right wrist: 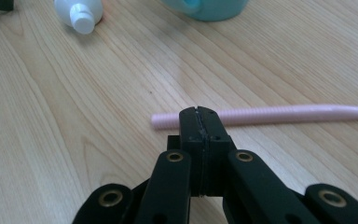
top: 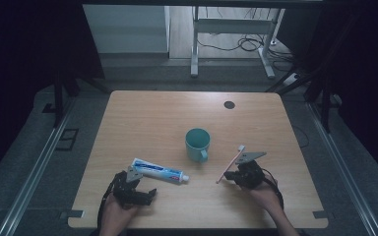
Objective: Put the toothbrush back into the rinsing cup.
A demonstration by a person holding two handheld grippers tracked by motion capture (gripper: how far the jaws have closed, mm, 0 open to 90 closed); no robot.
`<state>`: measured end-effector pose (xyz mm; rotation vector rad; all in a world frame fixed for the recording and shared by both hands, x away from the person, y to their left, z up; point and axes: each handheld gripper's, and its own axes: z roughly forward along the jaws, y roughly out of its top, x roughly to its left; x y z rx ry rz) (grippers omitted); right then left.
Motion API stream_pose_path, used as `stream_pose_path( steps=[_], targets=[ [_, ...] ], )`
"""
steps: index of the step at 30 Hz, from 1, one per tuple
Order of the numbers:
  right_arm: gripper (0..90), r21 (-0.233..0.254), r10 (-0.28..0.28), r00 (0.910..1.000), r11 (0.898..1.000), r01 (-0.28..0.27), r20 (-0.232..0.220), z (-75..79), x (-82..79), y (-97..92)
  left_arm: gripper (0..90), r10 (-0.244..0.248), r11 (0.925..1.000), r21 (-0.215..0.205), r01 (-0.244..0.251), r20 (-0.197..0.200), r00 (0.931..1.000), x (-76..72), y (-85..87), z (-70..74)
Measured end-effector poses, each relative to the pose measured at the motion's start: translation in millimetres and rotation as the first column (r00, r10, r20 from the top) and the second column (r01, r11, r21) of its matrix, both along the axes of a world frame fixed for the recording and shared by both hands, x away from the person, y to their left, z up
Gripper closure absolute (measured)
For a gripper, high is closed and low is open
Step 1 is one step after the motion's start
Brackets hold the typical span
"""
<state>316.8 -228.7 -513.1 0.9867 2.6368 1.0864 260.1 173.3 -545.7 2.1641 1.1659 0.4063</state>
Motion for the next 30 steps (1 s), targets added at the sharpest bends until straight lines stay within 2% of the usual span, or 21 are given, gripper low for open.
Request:
stream_pose_path(
  steps=[16, 22, 30],
  targets=[
    [89.2, -0.007, 0.024, 0.9996, 1.000, -0.024, 0.016, -3.6, 11.7, 30.0, 0.0, 0.000, 1.0000, 0.000, 0.000, 0.000, 1.0000, 0.0, 0.0, 0.0],
    [89.2, -0.018, 0.022, 0.9998, 1.000, -0.022, 0.000, -11.0, 13.4, 30.6, 0.0, 0.000, 1.0000, 0.000, 0.000, 0.000, 1.0000, 0.0, 0.0, 0.0],
    [89.1, -0.013, 0.006, 0.9998, 1.000, -0.006, -0.021, -15.6, 11.0, 20.3, 0.0, 0.000, 1.0000, 0.000, 0.000, 0.000, 1.0000, 0.0, 0.0, 0.0]
  ],
)
